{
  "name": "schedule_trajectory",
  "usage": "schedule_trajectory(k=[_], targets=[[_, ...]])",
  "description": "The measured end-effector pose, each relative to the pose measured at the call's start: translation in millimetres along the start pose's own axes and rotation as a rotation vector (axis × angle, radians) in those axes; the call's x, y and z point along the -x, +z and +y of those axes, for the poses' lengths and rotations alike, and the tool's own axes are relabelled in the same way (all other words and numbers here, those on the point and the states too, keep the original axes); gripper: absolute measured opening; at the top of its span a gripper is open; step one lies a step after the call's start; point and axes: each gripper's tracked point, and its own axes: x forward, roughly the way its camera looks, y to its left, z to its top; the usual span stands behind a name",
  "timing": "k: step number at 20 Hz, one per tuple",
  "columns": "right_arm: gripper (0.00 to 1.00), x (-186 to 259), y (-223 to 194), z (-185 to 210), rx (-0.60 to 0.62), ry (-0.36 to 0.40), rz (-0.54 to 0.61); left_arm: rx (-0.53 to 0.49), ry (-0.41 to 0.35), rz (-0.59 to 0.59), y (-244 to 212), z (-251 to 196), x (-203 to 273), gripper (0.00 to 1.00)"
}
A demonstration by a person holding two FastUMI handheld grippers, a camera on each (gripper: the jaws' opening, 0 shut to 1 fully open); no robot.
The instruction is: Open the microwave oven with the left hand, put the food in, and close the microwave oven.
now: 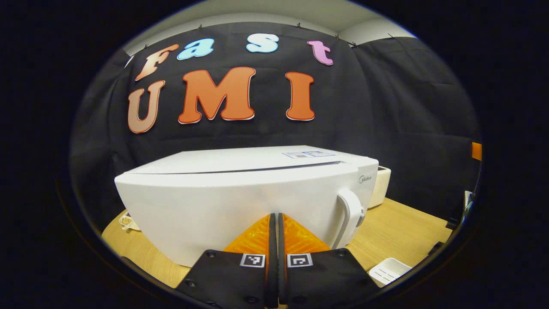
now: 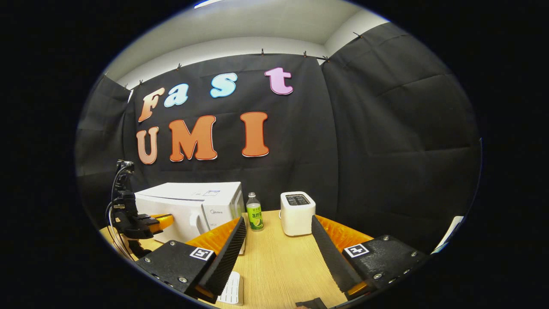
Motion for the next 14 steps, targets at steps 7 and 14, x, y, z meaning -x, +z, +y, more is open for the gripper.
schedule_trajectory(k=[7, 14], targets=[[0.95, 4, -3, -4, 0.002, -0.004, 0.005, -0.087, 0.038, -0.017, 6, -8, -7, 0.05], [0.95, 4, 10, -1, 0.021, -0.023, 0.009, -0.023, 0.049, 0.022, 29, 2, 17, 0.05]])
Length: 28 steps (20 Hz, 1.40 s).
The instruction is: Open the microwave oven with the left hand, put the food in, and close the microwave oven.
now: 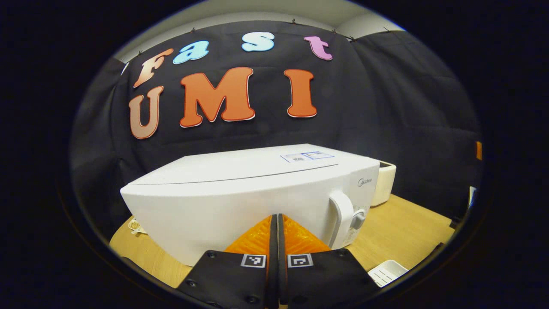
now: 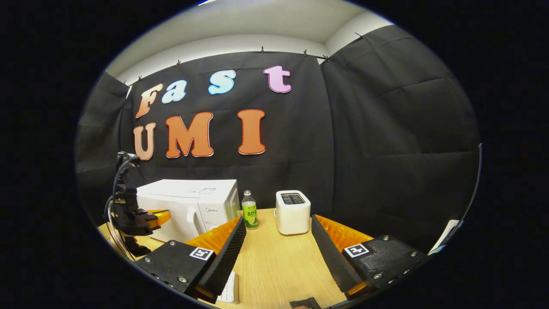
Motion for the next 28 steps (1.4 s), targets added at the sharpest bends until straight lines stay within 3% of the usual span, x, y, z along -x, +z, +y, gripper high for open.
schedule_trajectory(k=[5, 10, 11, 12, 13, 18, 19, 21, 23, 24, 25, 26, 28], targets=[[0.95, 14, 23, 29, -0.014, 0.052, -0.023, 0.044, 0.023, -0.041, 59, 61, 64, 0.05], [0.94, 25, 55, 66, -0.001, 0.111, -0.05, 0.035, 0.109, -0.089, 107, 136, 133, 0.05], [0.95, 27, 61, 74, -0.001, 0.13, -0.054, 0.033, 0.128, -0.098, 116, 149, 145, 0.09], [0.95, 30, 67, 81, 0.0, 0.144, -0.056, 0.026, 0.141, -0.11, 123, 160, 157, 0.21], [0.95, 31, 71, 87, 0.006, 0.151, -0.059, 0.015, 0.16, -0.11, 125, 172, 168, 0.21], [0.95, 34, 85, 111, -0.01, 0.19, -0.063, 0.003, 0.201, -0.131, 138, 200, 210, 1.0], [0.95, 34, 85, 114, -0.016, 0.195, -0.06, 0.021, 0.193, -0.131, 137, 202, 215, 0.96], [0.95, 30, 84, 118, -0.01, 0.193, -0.055, 0.063, 0.182, -0.126, 133, 205, 225, 1.0], [0.95, 31, 82, 122, -0.002, 0.197, -0.046, 0.06, 0.217, -0.131, 133, 219, 235, 0.97], [1.0, 30, 82, 123, 0.0, 0.199, -0.042, 0.058, 0.229, -0.142, 136, 223, 238, 0.97], [0.95, 29, 82, 125, 0.0, 0.199, -0.039, 0.059, 0.237, -0.145, 136, 226, 241, 1.0], [0.95, 28, 83, 126, 0.001, 0.199, -0.04, 0.058, 0.244, -0.151, 137, 228, 246, 0.96], [0.95, 28, 85, 127, -0.001, 0.196, -0.044, 0.046, 0.256, -0.164, 142, 232, 253, 1.0]])
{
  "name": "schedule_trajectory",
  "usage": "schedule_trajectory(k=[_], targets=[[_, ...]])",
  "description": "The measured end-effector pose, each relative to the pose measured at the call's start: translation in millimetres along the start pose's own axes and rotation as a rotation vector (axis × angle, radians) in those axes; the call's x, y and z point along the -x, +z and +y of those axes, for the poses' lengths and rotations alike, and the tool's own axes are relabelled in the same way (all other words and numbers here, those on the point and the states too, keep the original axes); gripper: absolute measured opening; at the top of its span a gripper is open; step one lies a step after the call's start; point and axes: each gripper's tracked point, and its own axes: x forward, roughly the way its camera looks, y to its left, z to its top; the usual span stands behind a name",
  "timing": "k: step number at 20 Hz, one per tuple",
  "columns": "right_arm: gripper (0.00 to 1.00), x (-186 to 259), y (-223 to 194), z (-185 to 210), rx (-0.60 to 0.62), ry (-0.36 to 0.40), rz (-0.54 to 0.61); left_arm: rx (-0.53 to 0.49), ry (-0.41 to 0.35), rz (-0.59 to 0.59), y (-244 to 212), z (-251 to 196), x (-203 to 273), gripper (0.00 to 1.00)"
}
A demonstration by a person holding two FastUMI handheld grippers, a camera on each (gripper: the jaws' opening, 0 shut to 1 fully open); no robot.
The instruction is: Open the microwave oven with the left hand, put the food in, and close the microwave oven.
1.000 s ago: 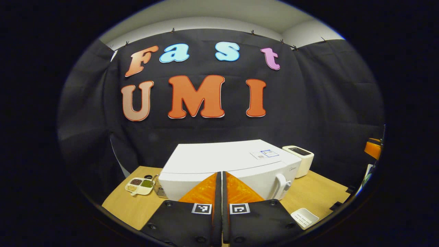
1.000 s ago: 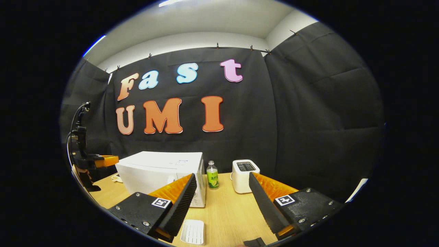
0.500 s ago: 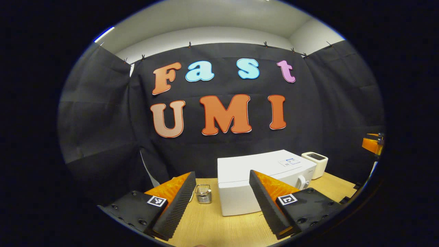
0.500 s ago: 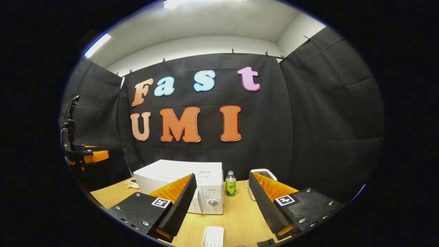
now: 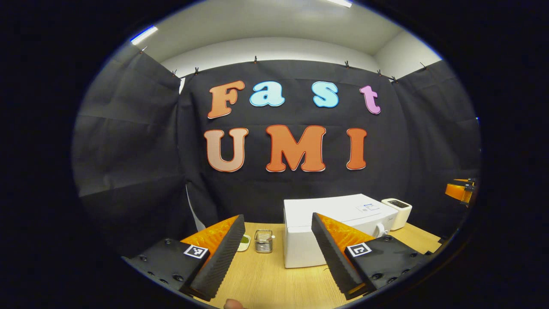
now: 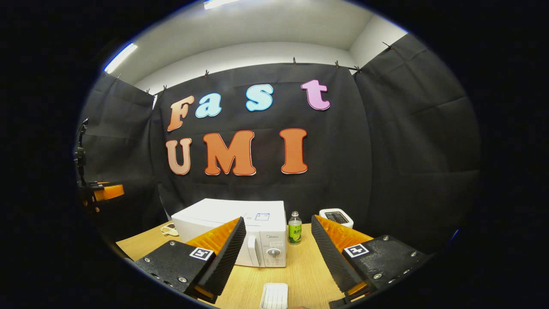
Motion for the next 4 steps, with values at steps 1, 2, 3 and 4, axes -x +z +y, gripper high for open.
schedule_trajectory(k=[1, 2, 3, 4], targets=[[0.95, 0.1, 0.2, 0.5, -0.002, 0.0, -0.001, -0.001, 0.0, -0.005, 1.1, 0.0, 1.6, 0.96], [0.95, 0.6, 1.1, 0.3, -0.005, 0.0, -0.002, -0.001, -0.003, -0.006, 2.1, -0.3, 3.8, 0.96], [0.95, 1.0, 1.4, 1.6, -0.008, 0.003, -0.004, -0.004, -0.004, -0.006, 2.8, -1.2, 5.3, 1.0], [0.95, 0.5, 1.5, 2.9, -0.007, 0.006, -0.004, -0.01, -0.005, -0.008, 3.6, -1.8, 6.7, 1.0]])
